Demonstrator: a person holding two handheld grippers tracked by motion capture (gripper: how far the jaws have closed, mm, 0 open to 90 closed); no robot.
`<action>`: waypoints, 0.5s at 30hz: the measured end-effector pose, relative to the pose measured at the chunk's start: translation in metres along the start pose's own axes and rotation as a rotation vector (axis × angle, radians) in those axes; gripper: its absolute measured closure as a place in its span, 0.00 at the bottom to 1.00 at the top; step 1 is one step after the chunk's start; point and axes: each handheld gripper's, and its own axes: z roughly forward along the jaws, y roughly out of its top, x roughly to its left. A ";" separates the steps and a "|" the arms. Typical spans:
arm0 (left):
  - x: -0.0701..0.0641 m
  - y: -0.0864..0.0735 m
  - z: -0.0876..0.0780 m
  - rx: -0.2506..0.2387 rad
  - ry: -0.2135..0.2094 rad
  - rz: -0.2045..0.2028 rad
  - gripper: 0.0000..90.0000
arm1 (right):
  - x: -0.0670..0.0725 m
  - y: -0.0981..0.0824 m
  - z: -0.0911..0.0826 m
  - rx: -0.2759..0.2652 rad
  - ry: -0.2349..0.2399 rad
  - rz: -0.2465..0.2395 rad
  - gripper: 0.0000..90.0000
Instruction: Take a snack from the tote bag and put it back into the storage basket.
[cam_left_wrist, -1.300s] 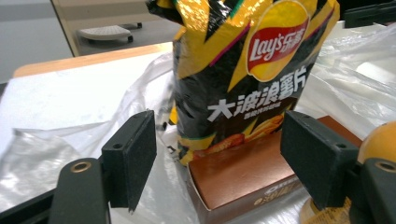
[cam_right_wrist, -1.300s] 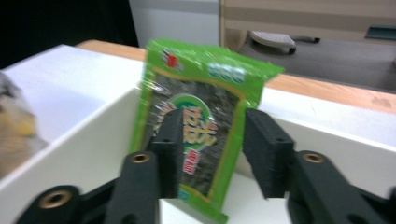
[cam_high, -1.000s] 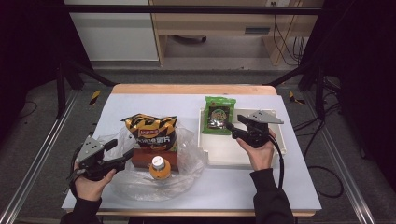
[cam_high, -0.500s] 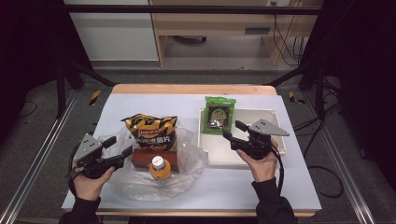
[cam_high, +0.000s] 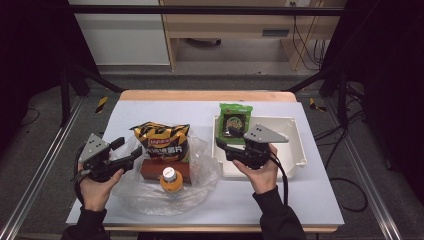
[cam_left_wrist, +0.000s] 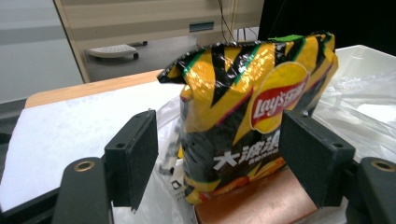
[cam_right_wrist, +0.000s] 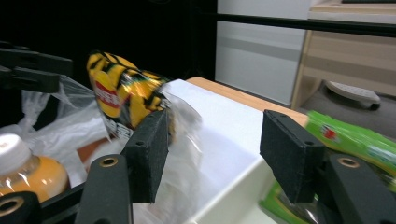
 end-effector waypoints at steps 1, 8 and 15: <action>0.001 0.002 0.002 0.000 0.001 0.003 0.31 | 0.003 0.002 0.003 0.002 0.005 -0.002 0.47; 0.007 0.005 0.011 0.013 0.003 -0.003 0.31 | 0.020 0.014 0.023 0.023 0.032 -0.034 0.46; 0.007 0.008 0.024 0.031 0.002 0.006 0.31 | 0.034 0.021 0.043 0.035 0.057 -0.034 0.46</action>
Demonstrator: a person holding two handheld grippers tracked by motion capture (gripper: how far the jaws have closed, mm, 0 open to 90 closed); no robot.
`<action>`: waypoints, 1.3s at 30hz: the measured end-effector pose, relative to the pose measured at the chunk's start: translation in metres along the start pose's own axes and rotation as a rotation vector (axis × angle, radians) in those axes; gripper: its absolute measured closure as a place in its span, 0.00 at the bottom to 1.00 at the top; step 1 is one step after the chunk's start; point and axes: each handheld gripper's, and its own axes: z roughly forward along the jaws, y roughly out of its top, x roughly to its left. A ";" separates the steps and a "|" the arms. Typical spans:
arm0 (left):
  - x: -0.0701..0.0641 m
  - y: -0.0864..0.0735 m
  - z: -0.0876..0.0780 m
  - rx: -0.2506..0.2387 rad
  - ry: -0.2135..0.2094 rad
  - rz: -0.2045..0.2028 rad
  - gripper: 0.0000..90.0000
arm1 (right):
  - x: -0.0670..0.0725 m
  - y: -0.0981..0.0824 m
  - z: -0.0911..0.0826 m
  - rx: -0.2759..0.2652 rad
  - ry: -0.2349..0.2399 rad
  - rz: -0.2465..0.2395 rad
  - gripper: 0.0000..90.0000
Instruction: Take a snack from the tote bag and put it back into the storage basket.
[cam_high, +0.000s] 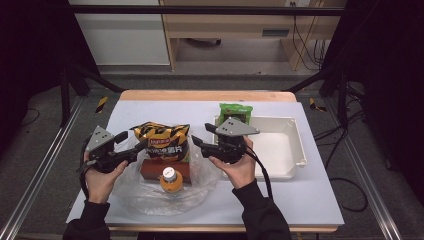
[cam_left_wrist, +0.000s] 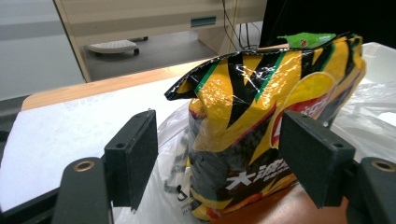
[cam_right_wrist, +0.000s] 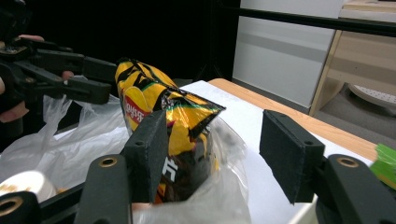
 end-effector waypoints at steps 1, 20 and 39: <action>0.000 0.000 0.000 0.000 0.000 0.000 0.31 | 0.000 0.000 0.000 0.000 0.000 0.000 0.46; 0.001 -0.004 0.025 0.038 -0.057 0.030 0.41 | -0.001 -0.023 0.063 0.072 0.060 0.019 0.48; -0.007 -0.008 0.025 0.049 -0.056 0.052 0.86 | 0.012 -0.026 0.088 0.039 0.080 -0.002 0.56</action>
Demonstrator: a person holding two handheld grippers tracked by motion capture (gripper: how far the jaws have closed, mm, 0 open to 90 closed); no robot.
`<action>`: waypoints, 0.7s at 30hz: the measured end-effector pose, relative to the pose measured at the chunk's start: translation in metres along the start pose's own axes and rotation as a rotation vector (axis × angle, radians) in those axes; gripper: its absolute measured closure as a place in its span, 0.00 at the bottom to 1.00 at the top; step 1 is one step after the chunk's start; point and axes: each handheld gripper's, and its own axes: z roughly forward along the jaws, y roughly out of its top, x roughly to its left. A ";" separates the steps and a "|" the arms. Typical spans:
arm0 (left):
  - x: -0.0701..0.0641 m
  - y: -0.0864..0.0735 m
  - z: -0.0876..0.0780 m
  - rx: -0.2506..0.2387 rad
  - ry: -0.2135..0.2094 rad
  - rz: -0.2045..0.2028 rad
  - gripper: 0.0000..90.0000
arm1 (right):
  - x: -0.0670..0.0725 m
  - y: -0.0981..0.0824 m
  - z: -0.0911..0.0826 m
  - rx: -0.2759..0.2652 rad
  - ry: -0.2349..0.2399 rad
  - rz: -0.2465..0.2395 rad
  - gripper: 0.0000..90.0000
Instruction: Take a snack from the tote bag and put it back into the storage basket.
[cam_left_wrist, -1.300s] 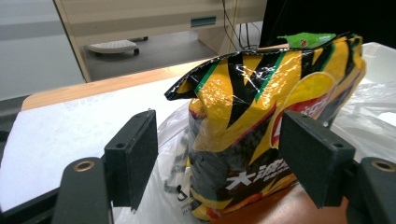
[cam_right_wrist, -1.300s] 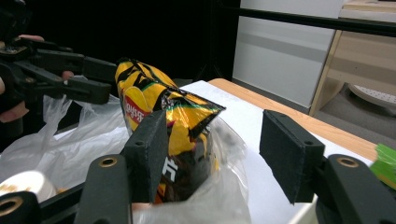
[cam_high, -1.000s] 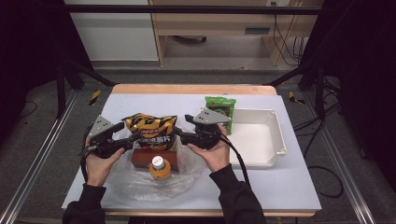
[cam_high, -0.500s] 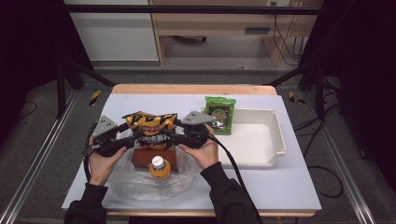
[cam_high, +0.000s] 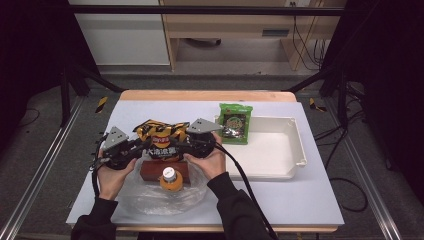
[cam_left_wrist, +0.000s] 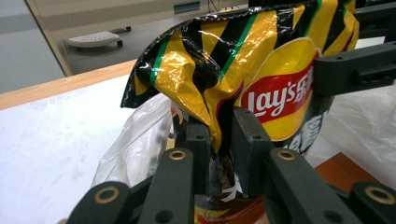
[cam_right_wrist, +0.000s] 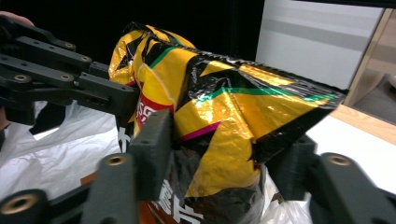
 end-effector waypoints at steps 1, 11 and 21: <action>0.000 0.000 0.000 0.000 -0.003 -0.002 0.85 | 0.001 0.000 0.000 0.005 0.003 0.000 0.61; 0.002 0.000 -0.006 -0.018 0.019 -0.012 0.66 | -0.003 0.001 -0.003 0.027 0.012 0.020 0.89; 0.002 -0.004 -0.036 -0.054 0.034 -0.016 0.44 | -0.001 0.003 -0.005 0.006 0.030 0.041 0.96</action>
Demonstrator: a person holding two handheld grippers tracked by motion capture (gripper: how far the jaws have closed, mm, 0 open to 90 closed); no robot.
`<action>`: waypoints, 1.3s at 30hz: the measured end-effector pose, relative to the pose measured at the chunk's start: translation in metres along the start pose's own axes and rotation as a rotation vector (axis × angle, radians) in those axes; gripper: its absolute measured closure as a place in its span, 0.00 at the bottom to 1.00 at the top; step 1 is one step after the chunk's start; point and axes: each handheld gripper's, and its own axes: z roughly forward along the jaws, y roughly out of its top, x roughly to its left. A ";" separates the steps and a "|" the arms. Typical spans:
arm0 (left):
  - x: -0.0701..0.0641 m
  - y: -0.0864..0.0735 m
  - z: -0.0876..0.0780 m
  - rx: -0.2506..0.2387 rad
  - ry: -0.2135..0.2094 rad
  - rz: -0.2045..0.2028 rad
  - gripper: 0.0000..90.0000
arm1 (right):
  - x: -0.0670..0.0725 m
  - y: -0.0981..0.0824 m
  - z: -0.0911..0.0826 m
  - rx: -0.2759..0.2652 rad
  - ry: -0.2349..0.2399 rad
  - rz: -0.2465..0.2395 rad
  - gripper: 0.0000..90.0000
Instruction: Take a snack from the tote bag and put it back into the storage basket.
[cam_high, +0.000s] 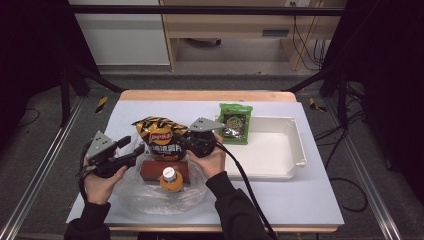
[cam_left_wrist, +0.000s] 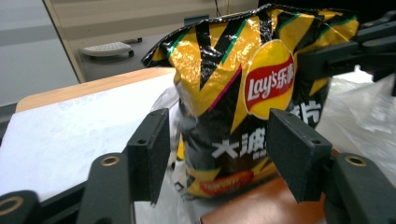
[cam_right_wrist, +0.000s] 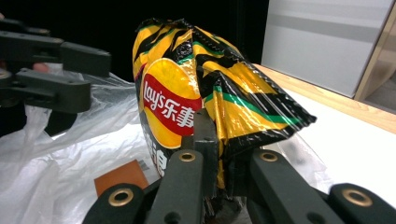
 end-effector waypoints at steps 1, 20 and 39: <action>0.000 -0.002 -0.007 -0.009 0.003 -0.003 0.43 | 0.001 0.001 -0.001 -0.002 -0.002 -0.002 0.96; -0.006 -0.018 -0.012 0.028 0.006 0.002 0.42 | 0.017 0.042 -0.041 -0.110 0.063 -0.038 0.97; -0.011 -0.029 -0.020 0.047 0.015 0.004 0.36 | 0.038 0.071 -0.043 -0.173 0.094 -0.060 0.97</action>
